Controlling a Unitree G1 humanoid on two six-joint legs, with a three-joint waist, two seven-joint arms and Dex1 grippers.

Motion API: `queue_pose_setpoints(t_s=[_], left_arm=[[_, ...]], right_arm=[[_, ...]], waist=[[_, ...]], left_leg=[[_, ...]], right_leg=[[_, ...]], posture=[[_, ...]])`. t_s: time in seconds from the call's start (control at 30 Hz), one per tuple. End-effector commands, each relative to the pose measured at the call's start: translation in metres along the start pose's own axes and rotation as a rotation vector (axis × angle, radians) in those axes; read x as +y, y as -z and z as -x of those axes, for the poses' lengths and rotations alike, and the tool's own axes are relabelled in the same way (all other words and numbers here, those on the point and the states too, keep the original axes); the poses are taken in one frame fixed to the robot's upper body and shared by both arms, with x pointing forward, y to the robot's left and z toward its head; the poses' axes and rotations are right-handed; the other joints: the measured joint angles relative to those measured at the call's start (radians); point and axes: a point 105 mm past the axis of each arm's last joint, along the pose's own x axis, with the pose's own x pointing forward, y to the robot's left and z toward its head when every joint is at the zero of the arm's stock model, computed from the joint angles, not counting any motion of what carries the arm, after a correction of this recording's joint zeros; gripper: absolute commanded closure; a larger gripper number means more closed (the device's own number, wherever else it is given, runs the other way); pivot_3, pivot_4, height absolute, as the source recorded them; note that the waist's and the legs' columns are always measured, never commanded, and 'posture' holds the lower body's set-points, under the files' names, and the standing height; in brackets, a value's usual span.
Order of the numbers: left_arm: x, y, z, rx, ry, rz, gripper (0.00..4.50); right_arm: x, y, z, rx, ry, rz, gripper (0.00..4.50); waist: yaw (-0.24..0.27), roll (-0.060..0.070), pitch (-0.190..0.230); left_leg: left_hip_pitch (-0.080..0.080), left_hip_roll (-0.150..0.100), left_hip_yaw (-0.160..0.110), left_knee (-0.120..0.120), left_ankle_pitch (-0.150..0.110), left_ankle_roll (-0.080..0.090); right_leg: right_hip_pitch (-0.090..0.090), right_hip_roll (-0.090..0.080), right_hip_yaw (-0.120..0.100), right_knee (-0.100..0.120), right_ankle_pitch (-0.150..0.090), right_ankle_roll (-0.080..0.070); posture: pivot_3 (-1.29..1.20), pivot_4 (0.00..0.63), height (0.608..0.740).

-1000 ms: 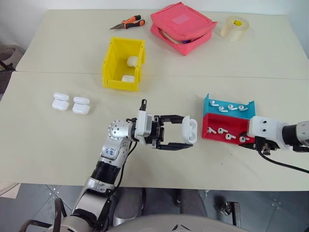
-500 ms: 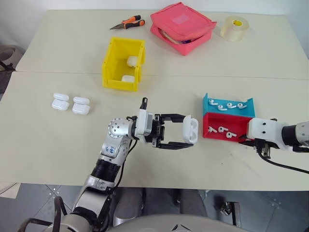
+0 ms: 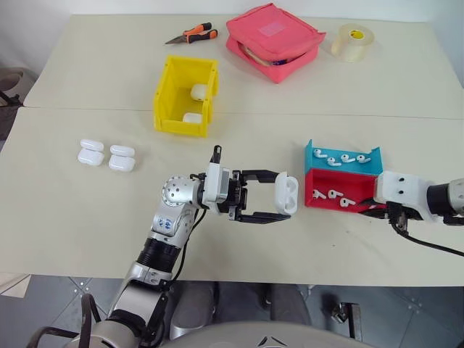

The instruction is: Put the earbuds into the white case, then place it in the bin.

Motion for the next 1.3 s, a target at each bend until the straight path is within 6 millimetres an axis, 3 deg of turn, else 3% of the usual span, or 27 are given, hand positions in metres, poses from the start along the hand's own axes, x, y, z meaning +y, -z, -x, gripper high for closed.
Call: queue_pose_setpoints(t_s=[0.03,0.17,0.6,0.7,0.8,1.2,1.3], left_arm=[[0.001,-0.002,0.0,-0.013,-0.009,-0.017,1.74],[0.001,-0.002,-0.001,-0.016,-0.01,-0.018,1.74],[0.003,-0.002,0.0,-0.011,-0.016,-0.026,1.74],[0.003,-0.002,0.0,-0.01,-0.02,-0.029,1.74],[0.003,-0.002,-0.001,-0.011,-0.022,-0.03,1.74],[0.003,-0.003,-0.001,-0.012,-0.022,-0.031,1.74],[0.003,-0.003,0.0,-0.011,-0.021,-0.03,1.74]], right_arm=[[-0.006,-0.018,0.005,-0.058,0.04,0.016,2.24],[-0.003,-0.024,-0.001,-0.059,0.016,-0.004,0.91],[-0.004,-0.022,-0.02,-0.012,0.011,-0.043,0.91],[-0.005,-0.021,-0.023,-0.005,0.019,-0.048,1.53],[-0.005,-0.021,-0.024,-0.003,0.018,-0.05,2.56],[-0.001,-0.017,-0.028,0.004,0.006,-0.058,2.56],[0.0,-0.016,-0.029,0.004,0.001,-0.064,3.17]], waist=[[-0.001,0.0,0.0],[0.001,0.0,0.0],[0.0,0.0,0.0],[0.0,0.0,0.0],[0.0,0.0,0.0],[0.0,0.0,0.0],[0.0,0.0,0.0]], left_leg=[[0.0,0.0,0.0,0.0,0.0,0.0],[0.0,0.0,0.0,0.0,0.0,0.0],[0.0,0.0,0.0,0.001,0.0,0.0],[0.0,0.0,0.0,0.001,0.0,0.0],[0.0,0.0,0.0,0.001,0.0,0.0],[0.0,0.0,0.0,0.001,0.0,0.0],[0.0,0.0,0.0,0.001,0.0,0.0]], right_leg=[[0.0,0.0,0.0,0.0,0.0,0.0],[0.0,0.0,0.0,0.0,0.0,0.0],[0.0,0.0,0.0,0.0,0.0,0.0],[0.0,0.0,0.0,0.0,0.0,0.0],[0.0,0.0,0.0,0.0,0.0,0.0],[0.0,0.0,0.0,0.0,0.0,0.0],[0.0,0.0,0.0,0.0,0.0,0.0]], posture=[[0.0,0.15,0.74],[0.0,0.15,0.74],[0.0,0.15,0.74],[0.0,0.15,0.74],[0.0,0.15,0.74],[0.0,0.15,0.74],[0.0,0.15,0.74]])
